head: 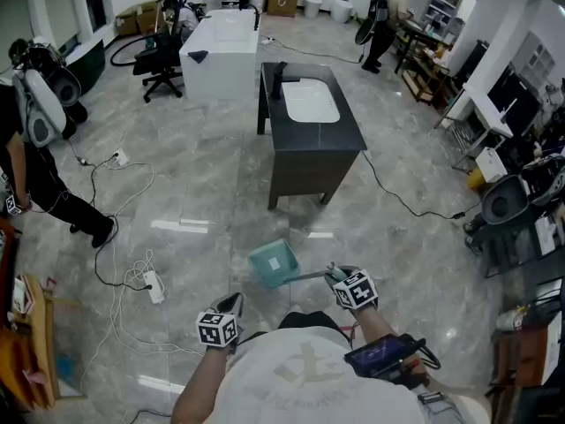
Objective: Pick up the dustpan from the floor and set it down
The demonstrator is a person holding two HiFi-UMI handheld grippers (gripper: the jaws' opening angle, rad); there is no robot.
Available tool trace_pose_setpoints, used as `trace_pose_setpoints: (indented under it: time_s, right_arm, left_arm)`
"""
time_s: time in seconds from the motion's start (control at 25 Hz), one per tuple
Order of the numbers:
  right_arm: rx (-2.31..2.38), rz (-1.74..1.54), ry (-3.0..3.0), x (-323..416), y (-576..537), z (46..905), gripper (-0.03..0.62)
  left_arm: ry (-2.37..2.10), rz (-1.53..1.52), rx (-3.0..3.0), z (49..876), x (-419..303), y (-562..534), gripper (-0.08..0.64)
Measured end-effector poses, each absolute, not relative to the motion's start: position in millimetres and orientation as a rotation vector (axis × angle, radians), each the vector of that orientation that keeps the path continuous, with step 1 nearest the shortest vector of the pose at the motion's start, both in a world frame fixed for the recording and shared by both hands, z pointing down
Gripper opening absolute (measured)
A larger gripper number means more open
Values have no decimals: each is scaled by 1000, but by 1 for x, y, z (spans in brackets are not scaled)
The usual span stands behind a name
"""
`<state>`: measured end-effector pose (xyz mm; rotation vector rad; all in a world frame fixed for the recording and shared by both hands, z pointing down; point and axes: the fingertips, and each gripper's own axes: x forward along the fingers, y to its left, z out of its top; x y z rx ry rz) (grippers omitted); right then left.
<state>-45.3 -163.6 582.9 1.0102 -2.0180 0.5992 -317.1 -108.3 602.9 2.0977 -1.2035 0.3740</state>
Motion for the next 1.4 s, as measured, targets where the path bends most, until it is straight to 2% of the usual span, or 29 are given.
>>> trace_pose_setpoints:
  time_s: [0.6,1.4]
  right_arm:
    - [1025,691,-1962,-30,-185,625,100]
    - [1134,862,-1839,32,-215,688,100]
  left_arm:
    - [-1198,433,2052,607,-302,-120,12]
    - [-1099,606,2101,597,-257,-175,12]
